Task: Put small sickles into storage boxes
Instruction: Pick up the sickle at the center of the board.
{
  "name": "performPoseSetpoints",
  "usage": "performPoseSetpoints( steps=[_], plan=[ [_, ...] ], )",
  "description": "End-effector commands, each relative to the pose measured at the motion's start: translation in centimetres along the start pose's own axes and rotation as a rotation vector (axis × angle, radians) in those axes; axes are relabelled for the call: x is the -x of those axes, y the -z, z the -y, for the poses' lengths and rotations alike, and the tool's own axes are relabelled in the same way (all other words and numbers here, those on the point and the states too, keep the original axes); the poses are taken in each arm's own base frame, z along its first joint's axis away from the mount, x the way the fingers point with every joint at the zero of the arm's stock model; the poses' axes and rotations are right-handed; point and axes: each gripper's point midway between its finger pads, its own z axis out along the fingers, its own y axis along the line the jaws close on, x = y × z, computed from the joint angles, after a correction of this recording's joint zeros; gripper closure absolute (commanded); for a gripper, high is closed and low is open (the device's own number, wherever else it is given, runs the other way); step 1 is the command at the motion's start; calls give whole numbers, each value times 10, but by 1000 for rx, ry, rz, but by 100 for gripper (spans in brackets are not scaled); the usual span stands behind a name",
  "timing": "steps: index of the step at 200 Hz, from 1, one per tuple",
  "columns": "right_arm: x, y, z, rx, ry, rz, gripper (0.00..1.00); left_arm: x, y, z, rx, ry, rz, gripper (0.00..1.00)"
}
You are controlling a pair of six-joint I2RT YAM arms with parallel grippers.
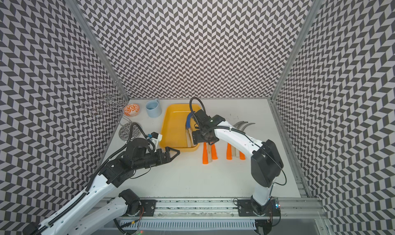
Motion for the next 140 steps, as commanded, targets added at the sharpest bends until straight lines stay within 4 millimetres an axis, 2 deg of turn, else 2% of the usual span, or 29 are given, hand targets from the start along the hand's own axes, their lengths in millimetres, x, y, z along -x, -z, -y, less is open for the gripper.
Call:
performPoseSetpoints(
  steps=[1,58,100,140],
  plan=[
    [0,9,1,38,-41,63,16,-3,1,-1,0,22,25,0],
    [-30,-20,16,25,-58,22,62,-22,-5,-5,-6,40,2,0],
    [-42,-43,23,1,-53,-10,74,-26,-6,-3,-5,31,-6,0],
    [-49,-62,25,-9,-52,-38,76,-26,-7,-4,-1,29,-7,0]
  ],
)
